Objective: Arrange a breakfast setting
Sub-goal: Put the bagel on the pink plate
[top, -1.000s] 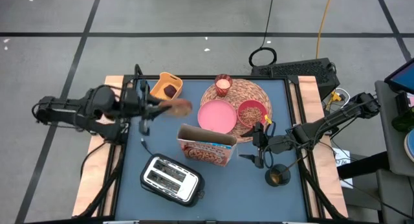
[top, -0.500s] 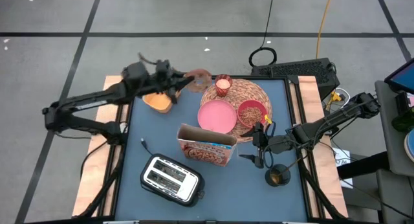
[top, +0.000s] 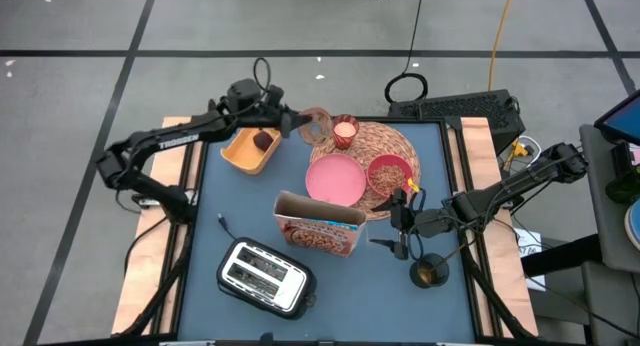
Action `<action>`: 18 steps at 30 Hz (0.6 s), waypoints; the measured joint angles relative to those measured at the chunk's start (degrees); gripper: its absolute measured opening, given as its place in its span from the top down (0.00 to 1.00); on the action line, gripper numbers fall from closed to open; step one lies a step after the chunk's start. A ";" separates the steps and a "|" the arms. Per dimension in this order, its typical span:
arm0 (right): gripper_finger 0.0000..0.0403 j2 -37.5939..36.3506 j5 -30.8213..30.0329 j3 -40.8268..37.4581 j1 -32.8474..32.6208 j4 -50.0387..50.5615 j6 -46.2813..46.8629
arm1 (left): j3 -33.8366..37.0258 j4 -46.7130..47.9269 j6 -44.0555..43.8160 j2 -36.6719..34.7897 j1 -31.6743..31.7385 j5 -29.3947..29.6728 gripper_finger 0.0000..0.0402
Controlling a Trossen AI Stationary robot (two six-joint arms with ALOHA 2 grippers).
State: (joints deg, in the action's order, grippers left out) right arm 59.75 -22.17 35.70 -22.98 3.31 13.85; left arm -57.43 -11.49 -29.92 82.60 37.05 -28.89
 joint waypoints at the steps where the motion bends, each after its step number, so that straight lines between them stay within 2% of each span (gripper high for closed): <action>1: 0.02 0.00 0.00 0.00 0.00 0.01 0.00 | 0.00 0.00 -0.42 0.77 0.28 -0.26 0.83; 12: 0.02 -1.02 0.00 0.00 0.00 0.56 -2.77 | 0.00 -0.88 -4.36 8.36 0.11 -9.21 0.83; 18: 0.02 -4.63 -0.11 0.00 0.22 2.11 -9.58 | 0.04 -0.99 -4.80 10.90 -1.25 -9.90 0.83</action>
State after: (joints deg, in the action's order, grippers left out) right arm 55.11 -22.28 35.70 -22.76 5.42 4.26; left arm -57.39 -12.48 -34.71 93.50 35.81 -38.79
